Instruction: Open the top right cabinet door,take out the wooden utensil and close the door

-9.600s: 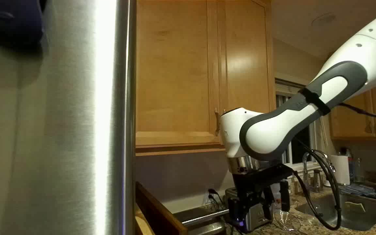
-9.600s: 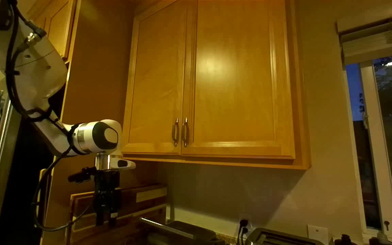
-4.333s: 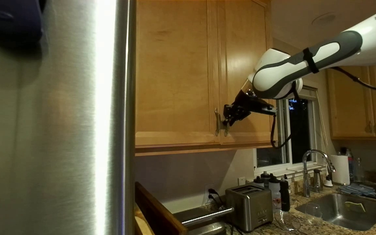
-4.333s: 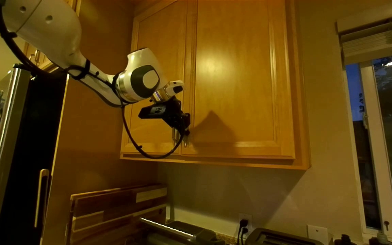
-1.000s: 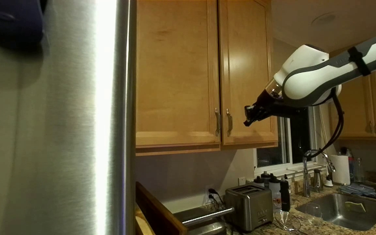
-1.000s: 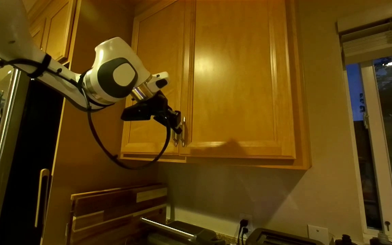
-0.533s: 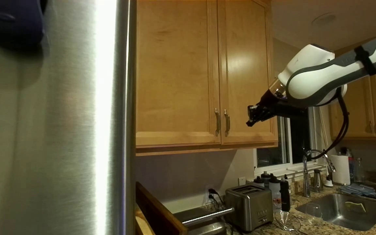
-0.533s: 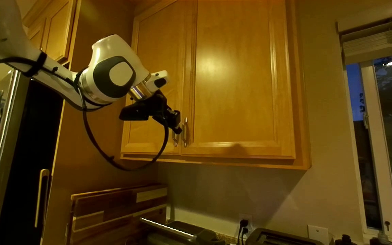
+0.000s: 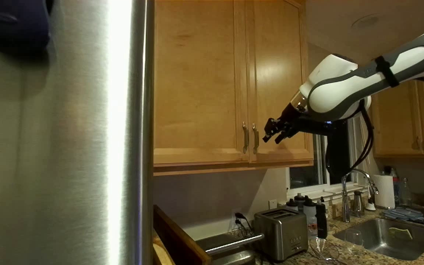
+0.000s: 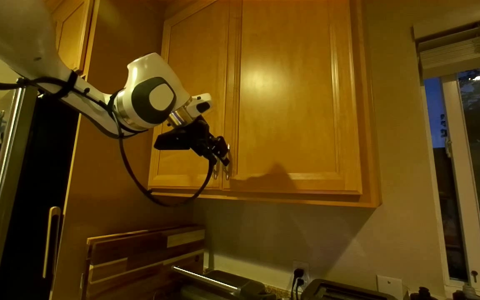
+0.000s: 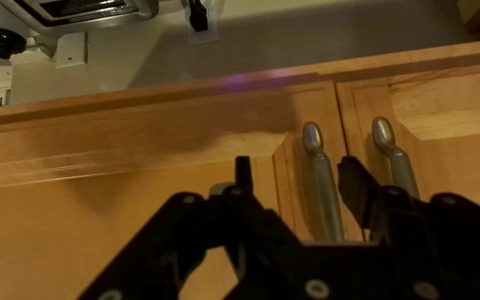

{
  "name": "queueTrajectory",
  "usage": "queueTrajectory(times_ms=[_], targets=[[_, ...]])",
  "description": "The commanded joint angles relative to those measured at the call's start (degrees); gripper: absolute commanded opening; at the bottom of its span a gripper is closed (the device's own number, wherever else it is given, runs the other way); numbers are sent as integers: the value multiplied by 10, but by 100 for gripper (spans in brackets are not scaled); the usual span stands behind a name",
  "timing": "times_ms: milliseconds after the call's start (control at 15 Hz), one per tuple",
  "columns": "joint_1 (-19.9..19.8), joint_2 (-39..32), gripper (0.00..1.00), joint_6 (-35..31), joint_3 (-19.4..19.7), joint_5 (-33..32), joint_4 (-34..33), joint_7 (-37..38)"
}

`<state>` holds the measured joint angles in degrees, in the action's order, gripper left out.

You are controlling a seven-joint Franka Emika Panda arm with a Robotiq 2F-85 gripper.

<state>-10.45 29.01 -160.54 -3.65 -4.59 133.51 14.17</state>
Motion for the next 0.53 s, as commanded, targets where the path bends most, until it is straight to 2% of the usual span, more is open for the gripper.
queueTrajectory(times_ms=[0,67,133,333,400,467], targets=[[8,-40,88,4,0,6,-49,-8],[12,-49,95,8,1,8,-61,-10],[17,-56,98,10,2,10,-70,-14],[30,-77,100,11,6,13,-93,-22],[34,-83,79,10,7,12,-98,-26],[35,-89,75,9,8,9,-104,-30]])
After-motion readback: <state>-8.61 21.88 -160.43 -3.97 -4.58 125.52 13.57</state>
